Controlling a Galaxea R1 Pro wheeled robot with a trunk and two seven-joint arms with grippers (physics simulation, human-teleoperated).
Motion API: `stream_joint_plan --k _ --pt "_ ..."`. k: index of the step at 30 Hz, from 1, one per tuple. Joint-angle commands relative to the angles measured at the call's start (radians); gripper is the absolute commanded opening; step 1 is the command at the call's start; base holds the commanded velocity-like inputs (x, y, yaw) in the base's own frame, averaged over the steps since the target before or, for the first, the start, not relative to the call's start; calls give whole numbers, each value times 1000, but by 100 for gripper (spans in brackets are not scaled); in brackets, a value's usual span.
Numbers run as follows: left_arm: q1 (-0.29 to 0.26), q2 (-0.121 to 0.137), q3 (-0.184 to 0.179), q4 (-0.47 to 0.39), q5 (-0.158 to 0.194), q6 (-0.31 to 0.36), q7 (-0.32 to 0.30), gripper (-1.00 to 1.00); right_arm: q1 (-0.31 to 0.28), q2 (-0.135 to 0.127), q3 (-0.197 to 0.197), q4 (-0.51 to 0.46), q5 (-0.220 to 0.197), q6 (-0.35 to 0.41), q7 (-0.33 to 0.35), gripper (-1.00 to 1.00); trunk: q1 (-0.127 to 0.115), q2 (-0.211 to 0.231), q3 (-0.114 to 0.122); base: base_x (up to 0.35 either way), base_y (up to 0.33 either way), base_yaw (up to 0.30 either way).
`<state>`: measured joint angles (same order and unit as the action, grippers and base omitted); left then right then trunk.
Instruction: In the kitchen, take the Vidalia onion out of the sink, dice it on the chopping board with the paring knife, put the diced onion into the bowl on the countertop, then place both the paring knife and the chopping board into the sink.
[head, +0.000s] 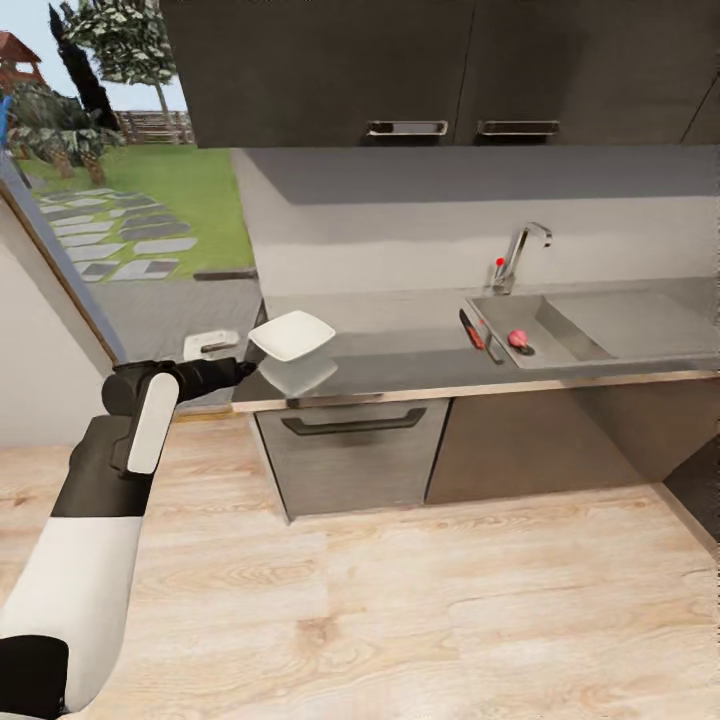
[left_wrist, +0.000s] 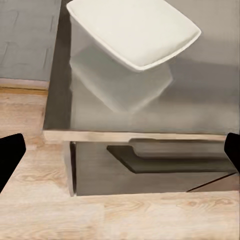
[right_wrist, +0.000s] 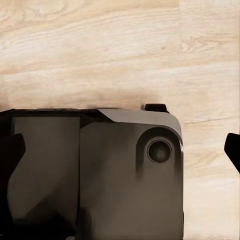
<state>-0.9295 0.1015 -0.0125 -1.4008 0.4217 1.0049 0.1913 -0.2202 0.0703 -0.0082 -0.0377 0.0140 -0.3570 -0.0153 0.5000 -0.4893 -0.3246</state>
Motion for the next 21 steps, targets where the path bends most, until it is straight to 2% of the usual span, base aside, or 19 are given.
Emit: stream_joint_plan --k 1,10,13,20,21 --pt "0 1 -1 0 11 3 10 100 -1 0 -1 1 1 -3 -2 100 0 -2 -2 -338 0 0" --pt "3 1 -4 36 11 1 9 100 0 -1 -1 1 1 -3 -2 100 0 -2 -2 -338 0 0" --pt "11 1 -4 129 11 -4 5 100 0 -1 -1 1 1 -3 -2 100 0 -2 -2 -338 0 0" --pt "14 1 -4 225 11 -14 1 100 -1 -1 -1 1 1 -4 -2 100 0 -2 -2 -336 0 0" --pt "15 2 -3 304 11 -64 0 100 -1 -1 -1 1 1 -4 -2 100 0 -2 -2 -328 0 0"
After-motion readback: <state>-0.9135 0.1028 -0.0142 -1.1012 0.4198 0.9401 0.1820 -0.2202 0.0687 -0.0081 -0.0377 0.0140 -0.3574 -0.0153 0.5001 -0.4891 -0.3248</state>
